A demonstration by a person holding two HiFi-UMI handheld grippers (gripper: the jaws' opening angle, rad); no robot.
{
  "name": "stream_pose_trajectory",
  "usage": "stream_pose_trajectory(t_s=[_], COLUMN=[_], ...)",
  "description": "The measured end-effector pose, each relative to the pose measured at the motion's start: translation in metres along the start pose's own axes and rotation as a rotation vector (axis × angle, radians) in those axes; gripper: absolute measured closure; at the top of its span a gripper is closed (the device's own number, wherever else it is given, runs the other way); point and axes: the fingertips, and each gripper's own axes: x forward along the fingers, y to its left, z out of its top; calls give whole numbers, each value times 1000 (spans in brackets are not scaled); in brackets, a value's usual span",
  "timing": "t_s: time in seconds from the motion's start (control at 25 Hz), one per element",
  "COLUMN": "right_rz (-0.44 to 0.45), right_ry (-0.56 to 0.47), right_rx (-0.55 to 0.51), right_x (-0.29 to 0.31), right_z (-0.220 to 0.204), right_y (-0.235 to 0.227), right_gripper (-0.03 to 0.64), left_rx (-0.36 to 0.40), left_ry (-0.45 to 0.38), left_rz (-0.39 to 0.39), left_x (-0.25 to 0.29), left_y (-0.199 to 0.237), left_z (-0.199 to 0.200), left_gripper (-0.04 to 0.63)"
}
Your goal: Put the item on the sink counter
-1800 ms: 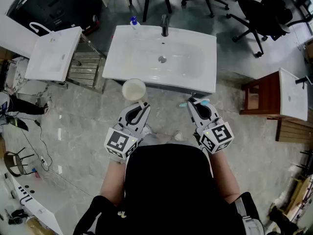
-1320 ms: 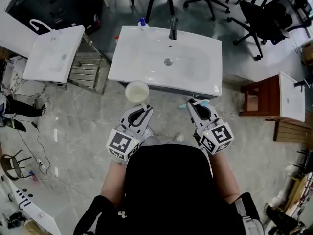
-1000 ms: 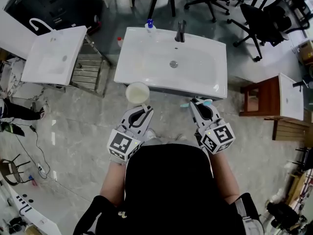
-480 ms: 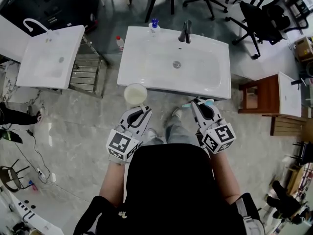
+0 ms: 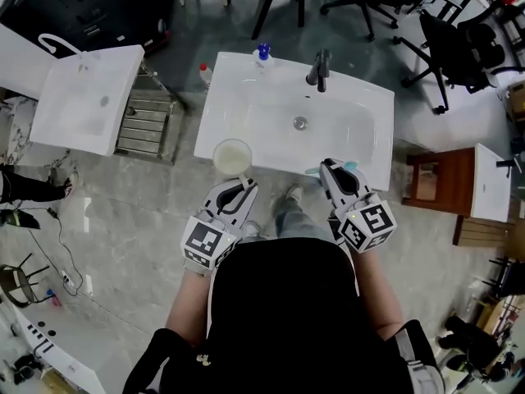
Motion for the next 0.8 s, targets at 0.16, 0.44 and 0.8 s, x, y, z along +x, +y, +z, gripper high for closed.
stream_pose_trajectory(t_s=[0.16, 0.44, 0.8], right_rz=[36, 99, 121], right_ry=[1, 1, 5], right_rx=[12, 17, 44], right_x=[20, 42, 53], right_z=[9, 25, 33], right_y=[-25, -63, -113], right_gripper=[563, 563, 563], left_rx=[2, 8, 4], left_ry=[5, 22, 47], left_rz=[26, 61, 99], left_x=[24, 67, 118], left_y=[9, 11, 19], left_z=[12, 26, 32], left_gripper=[548, 548, 548])
